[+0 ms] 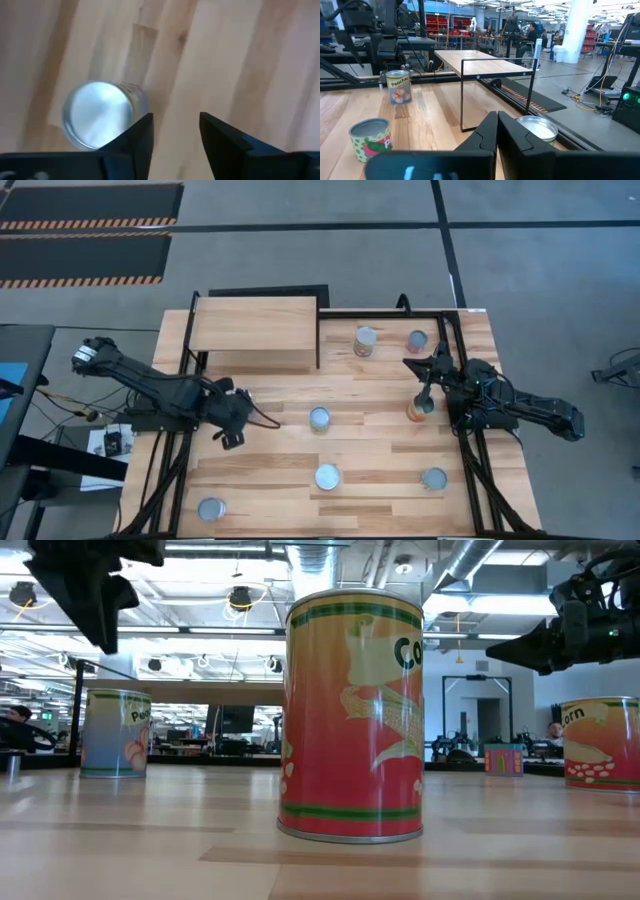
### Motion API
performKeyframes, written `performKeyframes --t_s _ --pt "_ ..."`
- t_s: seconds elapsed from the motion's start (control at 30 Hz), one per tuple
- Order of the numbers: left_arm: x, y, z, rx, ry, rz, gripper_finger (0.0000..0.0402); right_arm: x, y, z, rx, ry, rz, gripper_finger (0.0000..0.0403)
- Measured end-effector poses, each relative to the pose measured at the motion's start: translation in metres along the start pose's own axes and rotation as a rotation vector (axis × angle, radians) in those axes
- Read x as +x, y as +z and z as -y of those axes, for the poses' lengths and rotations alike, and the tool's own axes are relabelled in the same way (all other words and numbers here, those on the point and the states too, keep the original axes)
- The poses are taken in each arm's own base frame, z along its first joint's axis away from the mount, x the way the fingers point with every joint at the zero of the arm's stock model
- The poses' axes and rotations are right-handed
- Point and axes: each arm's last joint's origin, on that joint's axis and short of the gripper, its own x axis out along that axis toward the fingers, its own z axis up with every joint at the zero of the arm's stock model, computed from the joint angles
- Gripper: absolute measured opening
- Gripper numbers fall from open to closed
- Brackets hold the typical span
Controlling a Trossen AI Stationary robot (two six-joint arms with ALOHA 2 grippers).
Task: Pick and place cans onto a shelf
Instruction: Put the left light blue can on the shelf
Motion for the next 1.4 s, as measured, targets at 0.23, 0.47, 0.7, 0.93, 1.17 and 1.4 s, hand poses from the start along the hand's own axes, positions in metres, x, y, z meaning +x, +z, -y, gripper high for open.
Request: performKeyframes --t_s 0.23,0.47,0.7,0.93,1.17,1.4 --pt "0.025 0.005 0.008 0.116 0.174 -0.059 0.0162 0.0 0.0 0.0 0.0 0.0 0.0 0.0033" --pt "0.044 0.007 0.002 0.141 0.356 -0.161 0.015 0.0 0.0 0.0 0.0 0.0 0.001 0.0033" --pt "0.056 0.008 0.005 0.189 0.354 -0.233 0.0125 0.0 0.0 0.0 0.0 0.0 0.002 0.0033" --pt "0.058 0.012 -0.003 0.182 0.374 -0.251 0.0083 0.0 0.0 0.0 0.0 0.0 0.002 0.0033" --pt "0.06 0.016 -0.009 0.229 0.35 -0.271 0.0025 0.0 0.0 0.0 0.0 0.0 0.002 0.0033" --pt "0.048 0.021 -0.014 0.199 0.265 -0.253 0.0002 0.0 0.0 0.0 0.0 0.0 0.002 0.0033"
